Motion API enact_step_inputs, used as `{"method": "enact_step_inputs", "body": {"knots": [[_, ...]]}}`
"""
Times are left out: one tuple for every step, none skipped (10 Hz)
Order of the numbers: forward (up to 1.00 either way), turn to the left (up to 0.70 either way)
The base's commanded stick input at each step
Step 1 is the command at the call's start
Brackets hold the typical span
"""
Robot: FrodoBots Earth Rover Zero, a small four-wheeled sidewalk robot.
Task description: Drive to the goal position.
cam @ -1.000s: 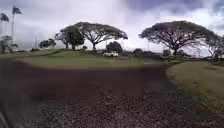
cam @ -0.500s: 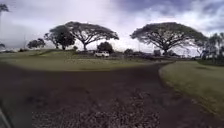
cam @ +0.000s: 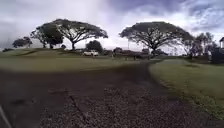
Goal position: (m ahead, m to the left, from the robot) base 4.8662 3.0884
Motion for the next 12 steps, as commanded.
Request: {"method": "enact_step_inputs", "body": {"knots": [[0.50, 0.00], [0.50, 0.00], [0.50, 0.00], [0.50, 0.00], [0.50, 0.00], [0.50, 0.00], [0.50, 0.00], [0.50, 0.00], [0.50, 0.00], [0.50, 0.00], [0.50, 0.00], [0.50, 0.00]]}}
